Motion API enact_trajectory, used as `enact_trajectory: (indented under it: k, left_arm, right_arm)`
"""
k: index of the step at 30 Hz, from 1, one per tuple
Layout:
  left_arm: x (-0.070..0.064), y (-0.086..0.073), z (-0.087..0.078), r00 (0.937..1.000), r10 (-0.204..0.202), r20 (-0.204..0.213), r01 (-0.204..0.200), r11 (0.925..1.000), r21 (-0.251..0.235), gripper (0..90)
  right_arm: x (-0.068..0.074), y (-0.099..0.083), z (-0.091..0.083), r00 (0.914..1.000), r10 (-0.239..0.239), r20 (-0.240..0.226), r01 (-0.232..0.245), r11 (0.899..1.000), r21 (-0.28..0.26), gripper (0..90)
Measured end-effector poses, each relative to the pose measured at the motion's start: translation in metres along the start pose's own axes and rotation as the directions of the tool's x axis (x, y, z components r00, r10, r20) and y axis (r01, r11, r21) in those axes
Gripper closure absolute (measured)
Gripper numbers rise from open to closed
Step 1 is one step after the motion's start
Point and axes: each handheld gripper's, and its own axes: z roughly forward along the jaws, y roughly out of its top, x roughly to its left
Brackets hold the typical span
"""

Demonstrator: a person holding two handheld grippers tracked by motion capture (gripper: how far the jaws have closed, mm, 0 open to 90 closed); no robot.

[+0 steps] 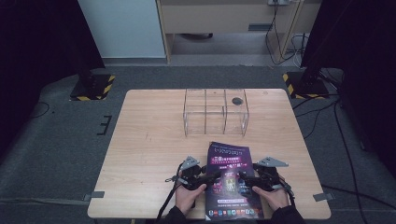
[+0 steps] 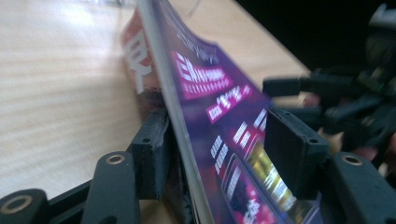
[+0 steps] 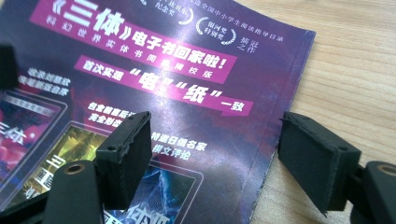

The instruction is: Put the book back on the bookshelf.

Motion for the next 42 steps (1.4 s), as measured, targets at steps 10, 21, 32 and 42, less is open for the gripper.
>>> enact_trajectory:
  k: [10,21,32,42]
  left_arm:
    - [-0.003,0.007,0.007,0.998,0.032,-0.053,-0.028,0.9968,0.075,58.8]
    - [-0.009,0.012,0.006,0.9972,0.061,-0.044,-0.057,0.9949,0.083,80.0]
    - [-0.008,0.018,-0.011,0.9995,0.031,0.007,-0.031,0.9995,0.004,83.7]
    - [-0.012,0.027,-0.028,0.9969,0.061,0.049,-0.057,0.9945,-0.087,83.8]
  right_arm:
    - [-0.001,0.0,0.0,1.0,0.005,-0.005,-0.005,1.0,0.0,26.1]
    - [-0.003,0.0,0.0,0.9998,0.01,-0.018,-0.01,1.0,-0.003,24.4]
    - [-0.01,0.005,-0.013,0.9975,0.038,-0.06,-0.042,0.997,-0.071,19.4]
    - [-0.011,0.008,-0.015,0.9893,0.065,-0.131,-0.076,0.994,-0.077,18.4]
